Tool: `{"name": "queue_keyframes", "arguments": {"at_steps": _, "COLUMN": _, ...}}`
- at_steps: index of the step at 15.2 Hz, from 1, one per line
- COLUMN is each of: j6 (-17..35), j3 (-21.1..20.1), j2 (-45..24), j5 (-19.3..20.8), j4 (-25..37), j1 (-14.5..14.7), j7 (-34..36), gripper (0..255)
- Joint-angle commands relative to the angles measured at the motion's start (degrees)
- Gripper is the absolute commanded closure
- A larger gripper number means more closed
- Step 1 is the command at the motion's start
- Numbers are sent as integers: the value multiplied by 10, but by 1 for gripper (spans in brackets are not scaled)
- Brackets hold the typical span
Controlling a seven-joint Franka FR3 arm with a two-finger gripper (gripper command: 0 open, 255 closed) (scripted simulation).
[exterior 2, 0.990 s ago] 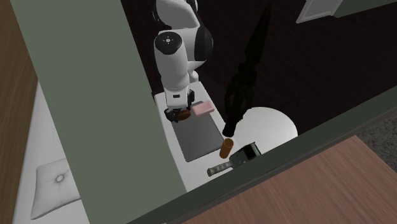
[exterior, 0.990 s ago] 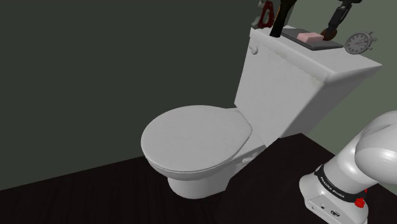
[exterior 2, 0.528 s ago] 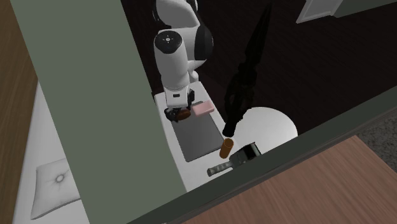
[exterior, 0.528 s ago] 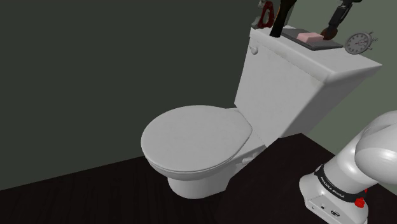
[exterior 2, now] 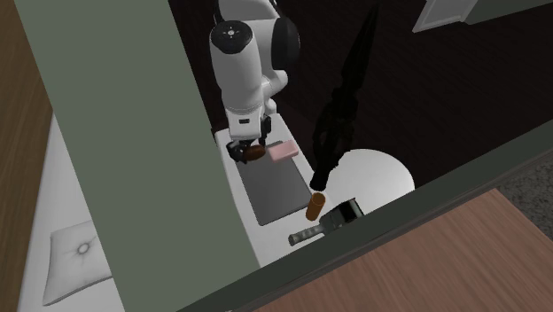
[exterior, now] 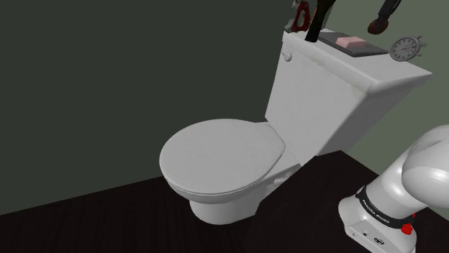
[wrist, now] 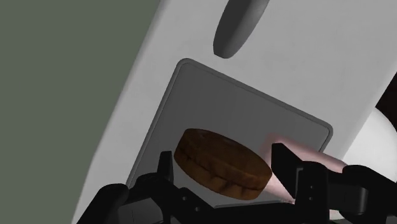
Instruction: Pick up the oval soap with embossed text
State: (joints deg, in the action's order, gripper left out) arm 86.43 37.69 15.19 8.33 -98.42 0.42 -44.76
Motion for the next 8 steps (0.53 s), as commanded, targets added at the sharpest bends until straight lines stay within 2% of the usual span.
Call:
{"name": "queue_keyframes", "arguments": {"at_steps": 1, "j6": -17, "j3": 2, "j2": -7, "j5": -4, "j4": 23, "j1": 1, "j7": -5, "gripper": 255}}
{"name": "queue_keyframes", "arguments": {"at_steps": 6, "j6": -57, "j3": 8, "j2": -28, "j5": -15, "j4": 81, "j1": 3, "j7": -14, "gripper": 255}}
{"name": "queue_keyframes", "arguments": {"at_steps": 8, "j6": -59, "j3": 8, "j2": -28, "j5": -15, "j4": 83, "j1": 3, "j7": -15, "gripper": 255}}
